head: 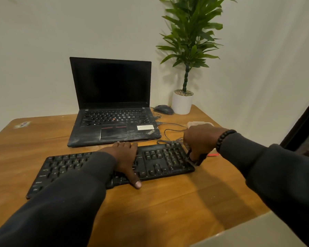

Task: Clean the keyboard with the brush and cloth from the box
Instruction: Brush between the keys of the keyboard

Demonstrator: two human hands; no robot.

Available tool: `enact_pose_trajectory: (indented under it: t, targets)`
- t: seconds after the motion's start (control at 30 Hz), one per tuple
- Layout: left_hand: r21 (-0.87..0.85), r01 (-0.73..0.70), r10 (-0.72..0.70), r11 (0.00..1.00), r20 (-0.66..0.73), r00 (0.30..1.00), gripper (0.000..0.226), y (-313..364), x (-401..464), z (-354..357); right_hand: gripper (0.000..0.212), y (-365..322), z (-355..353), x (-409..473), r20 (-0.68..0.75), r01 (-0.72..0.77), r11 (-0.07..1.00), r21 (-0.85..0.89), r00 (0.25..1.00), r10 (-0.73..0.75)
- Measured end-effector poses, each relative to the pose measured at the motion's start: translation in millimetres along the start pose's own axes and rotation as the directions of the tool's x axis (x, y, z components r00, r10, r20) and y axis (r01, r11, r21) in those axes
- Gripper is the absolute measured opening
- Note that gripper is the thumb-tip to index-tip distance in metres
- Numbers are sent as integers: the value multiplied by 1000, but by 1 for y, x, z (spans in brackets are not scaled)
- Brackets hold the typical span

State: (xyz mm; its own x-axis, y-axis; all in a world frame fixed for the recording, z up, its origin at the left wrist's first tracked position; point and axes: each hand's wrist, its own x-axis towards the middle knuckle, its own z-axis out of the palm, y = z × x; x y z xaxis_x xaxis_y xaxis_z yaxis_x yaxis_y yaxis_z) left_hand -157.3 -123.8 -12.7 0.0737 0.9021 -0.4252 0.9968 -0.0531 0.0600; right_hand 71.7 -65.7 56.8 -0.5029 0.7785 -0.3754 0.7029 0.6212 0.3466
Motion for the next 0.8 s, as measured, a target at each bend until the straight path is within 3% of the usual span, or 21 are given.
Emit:
enact_pose_trajectory:
  t: [0.13,0.23,0.3,0.4,0.6,0.7,0.8]
  targets:
    - [-17,18,-18,1000,-20,1000,150,0,-2,1,45,-23,-5,10,-17,95,995,-13,995,-95]
    - [-44,33,-34,998,-22,999,152,2,-3,-1,35,-46,-26,23,3,246,890,383,964,-267]
    - [-52,17,-19,999,-39,999,151,0,-2,0,27,-61,-39,28,-61,334,813,477,935,-348]
    - [-84,11,-16,996,-65,998,155,-5,-4,4,29,-67,-46,39,-122,349,837,421,936,-329]
    - [-81,7,-13,997,-70,997,157,-8,-2,8,39,-56,-37,55,-1,295,950,101,955,-296]
    - [-72,6,-11,997,-62,998,157,-7,-3,7,43,-42,-45,53,-77,198,969,-149,974,-211]
    - [-72,-9,3,997,-71,997,155,-8,-2,7,38,-53,-46,51,-128,236,951,-197,956,-264]
